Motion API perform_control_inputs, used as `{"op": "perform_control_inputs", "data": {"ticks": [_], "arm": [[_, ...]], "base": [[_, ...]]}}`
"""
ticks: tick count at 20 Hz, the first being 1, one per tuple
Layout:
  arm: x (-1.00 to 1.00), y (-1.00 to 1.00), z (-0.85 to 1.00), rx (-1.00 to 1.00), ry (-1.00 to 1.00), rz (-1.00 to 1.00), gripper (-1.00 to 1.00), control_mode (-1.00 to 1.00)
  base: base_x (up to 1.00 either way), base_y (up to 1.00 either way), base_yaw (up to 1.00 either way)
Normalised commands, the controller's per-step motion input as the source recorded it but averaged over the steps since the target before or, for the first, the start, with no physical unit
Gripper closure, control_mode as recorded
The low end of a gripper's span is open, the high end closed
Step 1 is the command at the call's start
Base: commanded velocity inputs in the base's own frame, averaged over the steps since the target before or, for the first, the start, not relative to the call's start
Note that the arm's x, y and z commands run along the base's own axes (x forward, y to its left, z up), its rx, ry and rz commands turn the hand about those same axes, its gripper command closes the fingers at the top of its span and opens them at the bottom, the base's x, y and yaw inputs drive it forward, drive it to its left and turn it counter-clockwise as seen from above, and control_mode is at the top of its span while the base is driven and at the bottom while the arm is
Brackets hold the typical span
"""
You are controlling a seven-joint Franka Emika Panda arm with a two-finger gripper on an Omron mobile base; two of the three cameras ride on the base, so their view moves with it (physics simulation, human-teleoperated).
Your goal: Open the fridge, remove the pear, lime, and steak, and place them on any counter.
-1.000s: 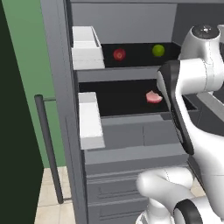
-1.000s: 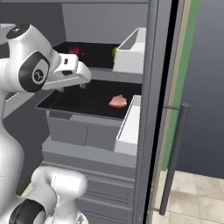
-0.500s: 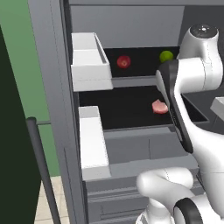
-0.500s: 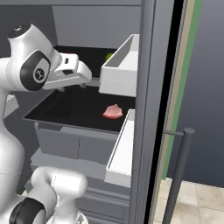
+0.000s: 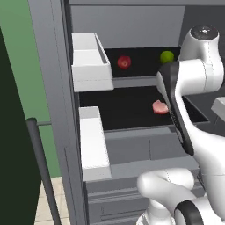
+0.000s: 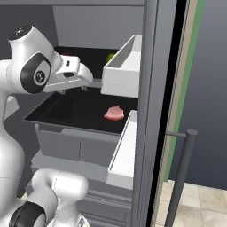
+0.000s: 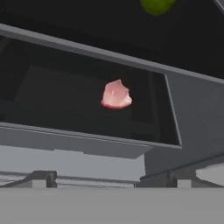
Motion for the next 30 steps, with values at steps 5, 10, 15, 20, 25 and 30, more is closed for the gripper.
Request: {"op": "perform_control_inputs", "data": {"ticks": [5,10,15,20,25,30], "arm": [[-0.12,0.0,-0.38,0.0,-0.02,0.0,-1.0,-1.0],[-0.05,0.0,-0.41,0.0,0.0,0.0,-1.0,-1.0],[0.0,0.0,-0.41,-0.01,0.03,0.0,-1.0,-1.0],[0.0,-0.12,-0.52,-0.09,0.0,0.0,-1.0,-1.0],[0.07,-0.18,-0.28,-0.06,0.0,0.0,-1.0,-1.0],[0.41,-0.04,-0.04,0.0,0.01,0.0,-1.0,-1.0]], "base": [[0.0,0.0,0.0],[0.0,0.0,0.0],[0.0,0.0,0.0],[0.0,0.0,0.0],[0.0,0.0,0.0],[0.0,0.0,0.0]]}}
